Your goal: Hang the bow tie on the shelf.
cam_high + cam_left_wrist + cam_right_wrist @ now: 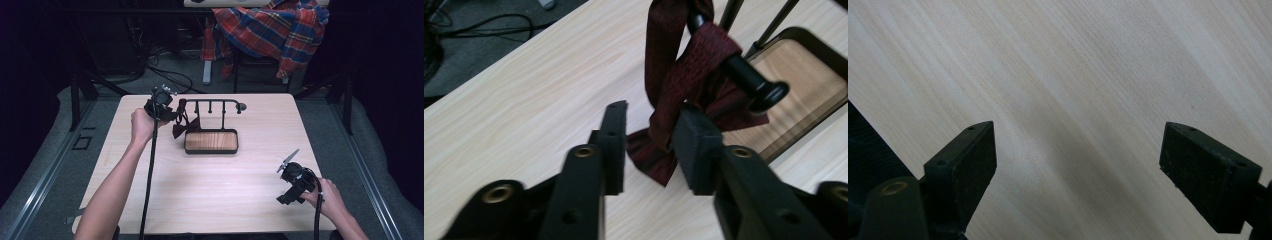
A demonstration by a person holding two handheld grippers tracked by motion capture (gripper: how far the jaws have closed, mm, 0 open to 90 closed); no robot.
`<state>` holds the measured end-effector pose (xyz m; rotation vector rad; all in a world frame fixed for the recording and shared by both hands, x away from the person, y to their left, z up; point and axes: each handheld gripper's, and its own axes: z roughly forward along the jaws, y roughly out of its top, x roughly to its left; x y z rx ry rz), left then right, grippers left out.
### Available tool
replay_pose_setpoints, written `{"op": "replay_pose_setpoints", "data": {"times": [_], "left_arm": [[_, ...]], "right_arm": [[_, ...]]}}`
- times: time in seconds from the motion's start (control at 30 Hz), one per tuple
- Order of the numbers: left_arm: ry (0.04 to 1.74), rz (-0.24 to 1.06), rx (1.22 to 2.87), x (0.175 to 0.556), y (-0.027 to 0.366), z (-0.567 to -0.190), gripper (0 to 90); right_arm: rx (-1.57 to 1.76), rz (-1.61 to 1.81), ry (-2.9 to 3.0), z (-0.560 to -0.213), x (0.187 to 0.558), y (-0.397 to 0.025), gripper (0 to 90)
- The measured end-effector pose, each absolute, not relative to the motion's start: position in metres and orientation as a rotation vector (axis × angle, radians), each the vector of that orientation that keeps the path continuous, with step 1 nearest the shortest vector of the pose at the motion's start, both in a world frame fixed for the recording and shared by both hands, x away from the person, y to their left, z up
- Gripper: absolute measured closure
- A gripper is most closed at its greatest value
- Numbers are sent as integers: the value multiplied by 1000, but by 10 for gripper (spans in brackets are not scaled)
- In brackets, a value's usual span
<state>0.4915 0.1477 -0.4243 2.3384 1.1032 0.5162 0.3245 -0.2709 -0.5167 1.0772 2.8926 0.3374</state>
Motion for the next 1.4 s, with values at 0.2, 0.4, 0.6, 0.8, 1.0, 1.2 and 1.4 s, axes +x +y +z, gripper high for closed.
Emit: {"op": "replay_pose_setpoints", "data": {"times": [0.2,0.4,0.6,0.8,1.0,1.2,1.4], "left_arm": [[1104,490,2310,487,153,-423,492],[1066,450,2275,474,159,-415,347],[1008,481,2260,448,163,-400,233],[980,494,2283,427,166,-395,171],[963,476,2310,402,173,-397,117],[959,463,2338,381,178,-404,69],[979,434,2373,363,183,-420,48]], "right_arm": [[1070,332,2890,-516,324,-271,148],[1078,345,2889,-516,324,-271,147],[1080,353,2886,-516,324,-271,148],[1077,349,2887,-516,324,-270,148],[1065,330,2890,-515,324,-270,147],[1069,337,2892,-515,324,-269,148],[1074,348,2894,-516,323,-269,148]]}}
